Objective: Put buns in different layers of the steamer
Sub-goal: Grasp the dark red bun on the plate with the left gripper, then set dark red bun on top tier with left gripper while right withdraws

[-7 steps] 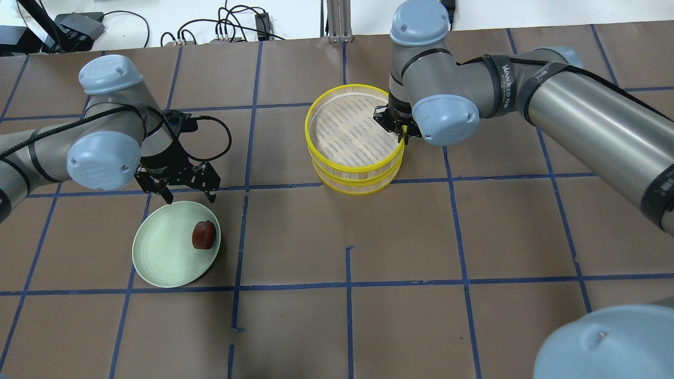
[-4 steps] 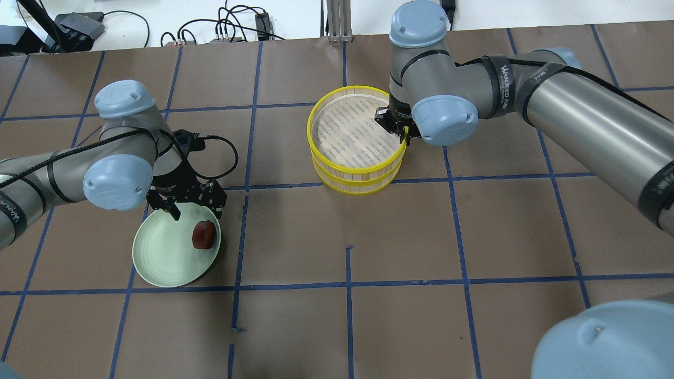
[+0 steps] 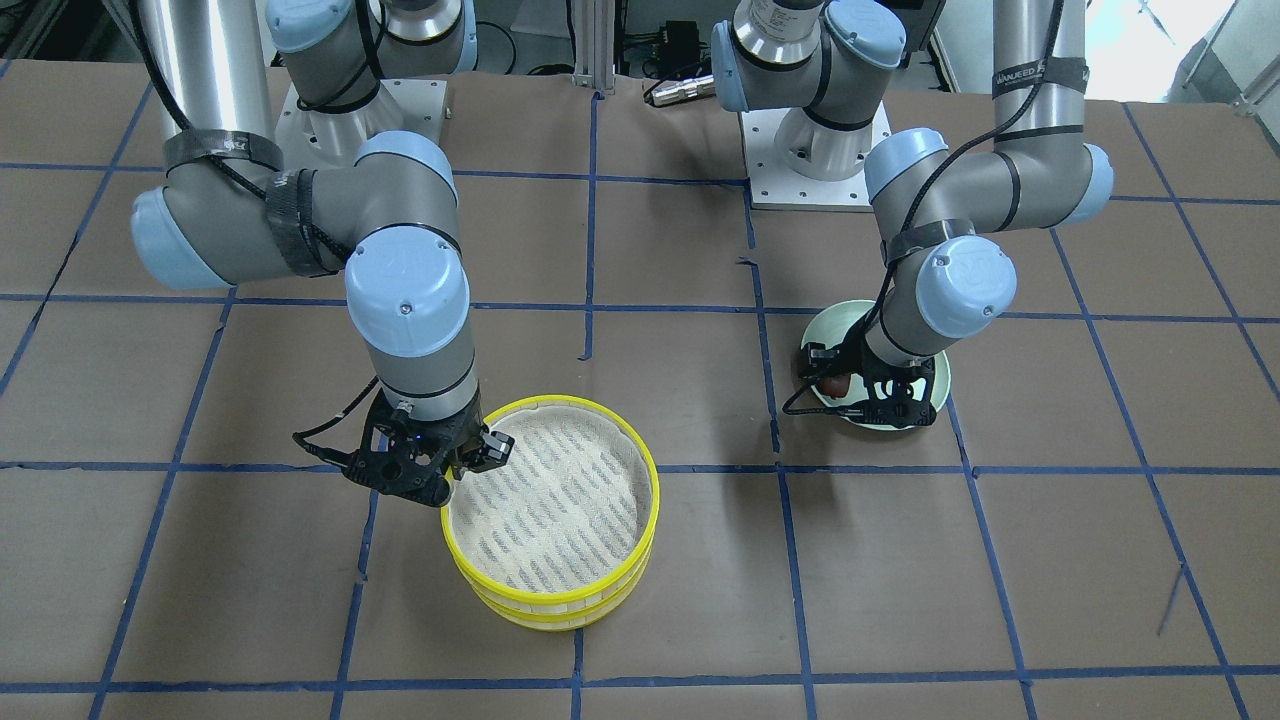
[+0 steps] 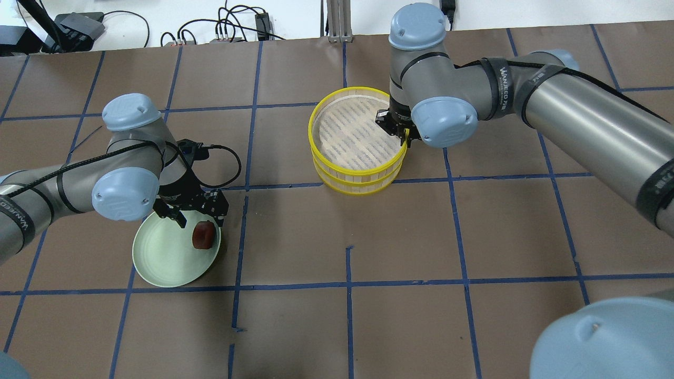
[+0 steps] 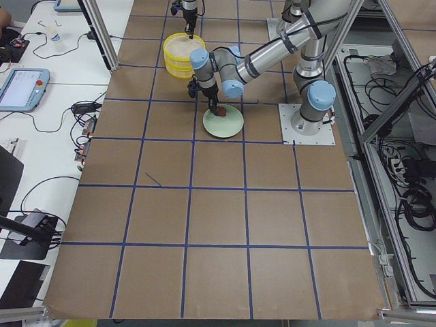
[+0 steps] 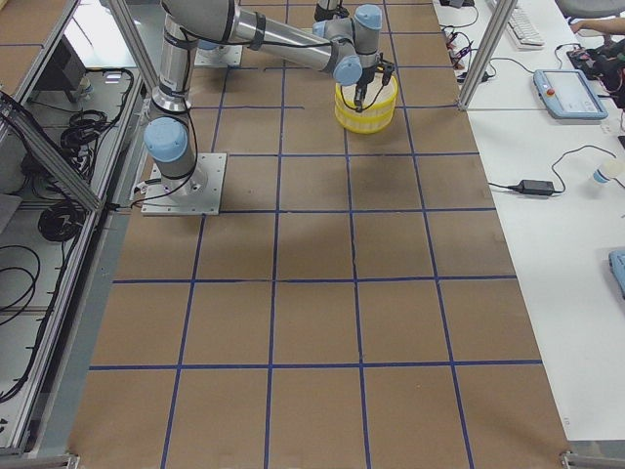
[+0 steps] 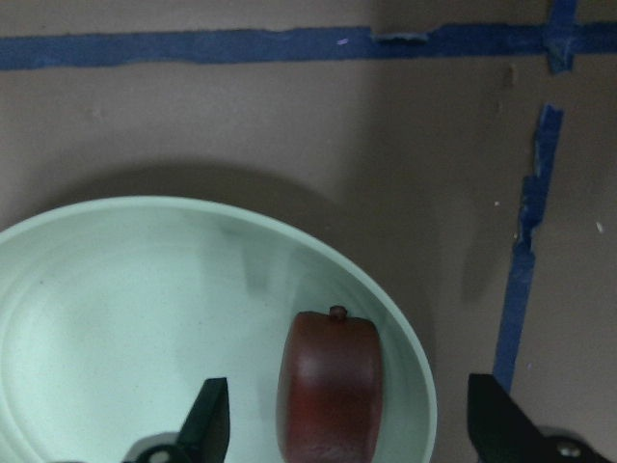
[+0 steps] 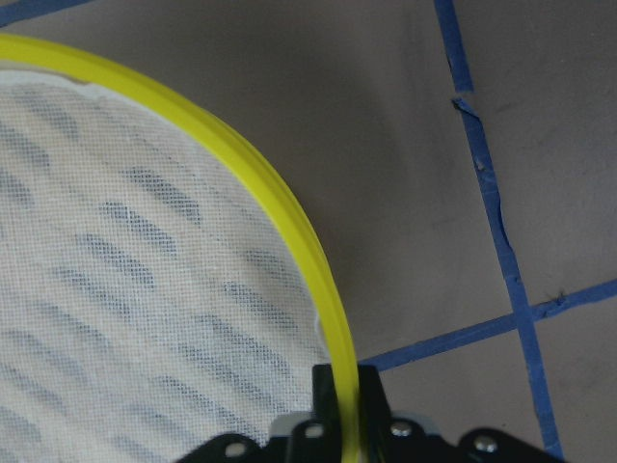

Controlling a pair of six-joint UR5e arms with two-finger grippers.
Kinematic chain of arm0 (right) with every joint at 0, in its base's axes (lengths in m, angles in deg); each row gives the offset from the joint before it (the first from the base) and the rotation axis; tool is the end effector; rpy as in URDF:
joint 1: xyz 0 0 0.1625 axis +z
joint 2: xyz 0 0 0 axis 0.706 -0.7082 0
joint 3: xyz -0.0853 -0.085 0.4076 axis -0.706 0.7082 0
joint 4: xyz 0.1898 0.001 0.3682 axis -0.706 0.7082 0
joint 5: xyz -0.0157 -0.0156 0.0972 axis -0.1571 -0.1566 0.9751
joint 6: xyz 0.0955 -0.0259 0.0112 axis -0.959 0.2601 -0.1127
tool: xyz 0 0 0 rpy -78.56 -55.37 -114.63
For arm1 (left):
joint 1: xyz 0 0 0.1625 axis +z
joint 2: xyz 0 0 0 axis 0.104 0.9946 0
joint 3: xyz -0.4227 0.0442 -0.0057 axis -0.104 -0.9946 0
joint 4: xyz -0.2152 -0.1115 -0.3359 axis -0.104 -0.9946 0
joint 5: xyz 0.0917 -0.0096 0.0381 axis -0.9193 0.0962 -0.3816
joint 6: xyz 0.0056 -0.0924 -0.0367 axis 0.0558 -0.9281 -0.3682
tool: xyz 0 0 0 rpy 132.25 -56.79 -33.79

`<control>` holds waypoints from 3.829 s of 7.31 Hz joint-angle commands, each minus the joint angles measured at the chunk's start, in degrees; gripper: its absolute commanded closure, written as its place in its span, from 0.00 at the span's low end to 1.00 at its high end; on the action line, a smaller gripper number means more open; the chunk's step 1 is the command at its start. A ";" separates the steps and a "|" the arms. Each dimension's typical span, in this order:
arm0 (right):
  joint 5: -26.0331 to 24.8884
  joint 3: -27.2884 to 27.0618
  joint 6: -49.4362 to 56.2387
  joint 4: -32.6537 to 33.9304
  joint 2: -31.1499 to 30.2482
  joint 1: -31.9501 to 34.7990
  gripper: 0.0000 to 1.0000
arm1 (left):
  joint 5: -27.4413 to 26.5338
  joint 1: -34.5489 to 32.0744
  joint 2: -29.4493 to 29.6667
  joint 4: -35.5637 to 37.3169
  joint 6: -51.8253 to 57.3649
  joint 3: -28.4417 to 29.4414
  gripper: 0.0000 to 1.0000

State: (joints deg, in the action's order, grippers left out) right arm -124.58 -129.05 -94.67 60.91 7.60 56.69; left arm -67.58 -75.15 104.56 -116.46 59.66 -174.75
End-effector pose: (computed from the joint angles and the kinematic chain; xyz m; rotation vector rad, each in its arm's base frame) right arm 0.2496 -0.5882 0.2788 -0.4325 -3.0523 0.0730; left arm -0.0566 -0.4888 0.2013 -0.0222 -3.1013 -0.3622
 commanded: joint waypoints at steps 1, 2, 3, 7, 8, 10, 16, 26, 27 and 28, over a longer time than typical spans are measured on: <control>0.17 0.33 -0.10 0.08 -0.24 0.00 0.91 | 0.00 0.00 0.01 0.20 -0.08 -0.03 0.56; 0.17 0.25 -0.09 0.08 -0.15 0.00 0.88 | 0.00 0.00 0.10 0.20 -0.26 -0.12 0.75; 0.26 -0.02 -0.18 0.17 -0.15 0.00 0.70 | 0.00 0.00 0.01 0.20 -0.52 -0.20 0.82; -0.44 0.15 0.86 0.00 -0.67 -0.17 0.01 | -0.35 -0.09 -4.19 -0.58 -1.93 1.54 0.84; -0.09 0.59 2.61 -0.87 -2.94 -1.65 0.00 | -0.35 -0.09 -6.73 -2.68 -1.93 2.16 0.84; 3.40 0.77 14.96 -11.37 -11.89 -10.15 0.00 | -0.18 -1.05 -8.43 -5.94 -4.20 7.06 0.84; 8.53 7.13 26.98 -36.48 -24.83 -12.39 0.00 | 12.60 -17.90 -4.92 -2.46 -18.78 22.28 0.84; 3.77 5.34 29.53 -29.01 -25.20 -12.66 0.00 | 14.50 -16.59 1.36 3.75 -11.78 25.45 0.00; 3.86 5.43 29.61 -29.10 -25.11 -12.83 0.00 | 14.41 -11.48 -3.11 -5.68 -8.99 25.20 0.00; 3.86 5.61 29.61 -29.18 -25.20 -12.66 0.00 | 14.24 -7.25 -6.98 -16.31 -8.61 25.46 0.00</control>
State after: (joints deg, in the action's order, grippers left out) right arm -120.79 -123.59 -65.06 31.83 -17.54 43.92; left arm -53.18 -88.18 102.51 -120.01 48.60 -149.43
